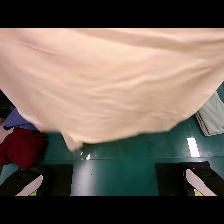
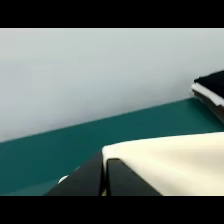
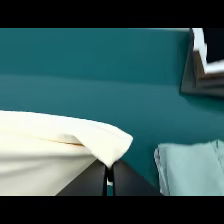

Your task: Fold the shirts.

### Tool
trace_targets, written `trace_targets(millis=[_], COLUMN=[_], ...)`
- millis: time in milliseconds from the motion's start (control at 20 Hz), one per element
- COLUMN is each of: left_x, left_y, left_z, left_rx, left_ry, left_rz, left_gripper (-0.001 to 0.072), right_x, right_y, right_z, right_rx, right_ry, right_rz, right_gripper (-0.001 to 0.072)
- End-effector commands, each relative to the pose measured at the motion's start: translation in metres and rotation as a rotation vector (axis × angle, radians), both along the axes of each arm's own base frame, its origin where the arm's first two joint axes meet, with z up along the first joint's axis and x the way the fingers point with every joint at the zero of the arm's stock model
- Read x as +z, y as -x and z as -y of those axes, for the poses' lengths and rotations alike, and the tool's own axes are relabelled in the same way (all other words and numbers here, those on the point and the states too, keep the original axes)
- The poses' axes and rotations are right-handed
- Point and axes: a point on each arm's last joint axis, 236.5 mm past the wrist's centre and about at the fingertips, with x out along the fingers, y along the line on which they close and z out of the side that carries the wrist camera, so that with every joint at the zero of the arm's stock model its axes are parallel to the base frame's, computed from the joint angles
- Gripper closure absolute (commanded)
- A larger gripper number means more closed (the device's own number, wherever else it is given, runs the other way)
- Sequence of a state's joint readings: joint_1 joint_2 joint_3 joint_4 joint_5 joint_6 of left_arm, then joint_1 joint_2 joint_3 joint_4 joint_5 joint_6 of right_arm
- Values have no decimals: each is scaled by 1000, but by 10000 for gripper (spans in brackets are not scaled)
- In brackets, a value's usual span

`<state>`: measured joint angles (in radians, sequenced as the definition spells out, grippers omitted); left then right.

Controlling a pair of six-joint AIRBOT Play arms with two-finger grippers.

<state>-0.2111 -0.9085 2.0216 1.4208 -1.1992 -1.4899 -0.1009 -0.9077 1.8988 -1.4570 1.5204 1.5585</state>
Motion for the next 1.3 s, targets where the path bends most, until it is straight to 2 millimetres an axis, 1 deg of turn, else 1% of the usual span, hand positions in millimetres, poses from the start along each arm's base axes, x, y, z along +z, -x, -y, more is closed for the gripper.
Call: trace_targets(millis=[0, 50, 100, 150, 200, 250, 300, 350, 400, 450, 500, 550, 600, 650, 700, 750, 900, 950, 1000, 1050, 1100, 1150, 1250], left_x=[-104, -148, -191, -236, -275, -314, -344, -374, -397, -415, -425, -428, -426, -422, -416, -408, -375, -369, -371, -380, -395, -412, -457], left_y=[-81, -109, -130, -151, -168, -185, -202, -216, -227, -235, -239, -241, -243, -243, -241, -235, -216, -208, -197, -183, -164, -146, -100], left_z=[31, 41, 48, 53, 56, 60, 63, 65, 65, 66, 66, 66, 62, 53, 40, 24, -10, -21, -33, -43, -51, -56, -60], left_rx=[-56, -69, -84, -85, -83, -80, -74, -67, -58, -52, -49, -45, -36, -24, -11, 1, -9, -2, 22, 40, 56, 77, 99], left_ry=[-45, -65, -87, -107, -119, -128, -132, -139, -142, -145, -146, -141, -130, -124, -118, -100, 66, 106, 132, 139, 149, 168, 190], left_rz=[-305, -418, -520, -621, -700, -772, -816, -857, -881, -901, -911, -912, -912, -920, -942, -978, -1007, -1008, -1019, -1045, -1084, -1125, -1231], left_gripper=[684, 683, 683, 683, 683, 683, 682, 683, 682, 680, 558, 183, 89, 89, 163, 228, 228, 229, 229, 228, 228, 229, 228], right_x=[-54, -79, -112, -145, -181, -212, -239, -262, -277, -288, -294, -296, -294, -290, -284, -277, -256, -252, -251, -252, -254, -256, -259], right_y=[-55, -76, -95, -109, -122, -132, -143, -154, -163, -172, -181, -189, -194, -196, -194, -188, -158, -146, -134, -120, -108, -96, -80], right_z=[11, 15, 17, 19, 20, 21, 20, 16, 12, 7, 1, -6, -10, -14, -18, -21, -18, -17, -15, -17, -21, -24, -36], right_rx=[-18, -25, -23, -21, -19, -18, -15, -3, 7, 20, 36, 52, 67, 97, 140, 189, 260, 270, 264, 271, 278, 277, 287], right_ry=[-10, -10, -18, -25, -34, -41, -50, -58, -71, -93, -120, -153, -193, -236, -280, -322, -397, -408, -411, -407, -404, -405, -399], right_rz=[-227, -304, -403, -501, -593, -664, -713, -745, -758, -759, -747, -727, -707, -689, -679, -682, -682, -673, -673, -677, -681, -682, -675], right_gripper=[700, 700, 700, 700, 700, 700, 700, 700, 698, 696, 693, 574, 405, 375, 375, 375, 376, 376, 377, 376, 376, 376, 377])
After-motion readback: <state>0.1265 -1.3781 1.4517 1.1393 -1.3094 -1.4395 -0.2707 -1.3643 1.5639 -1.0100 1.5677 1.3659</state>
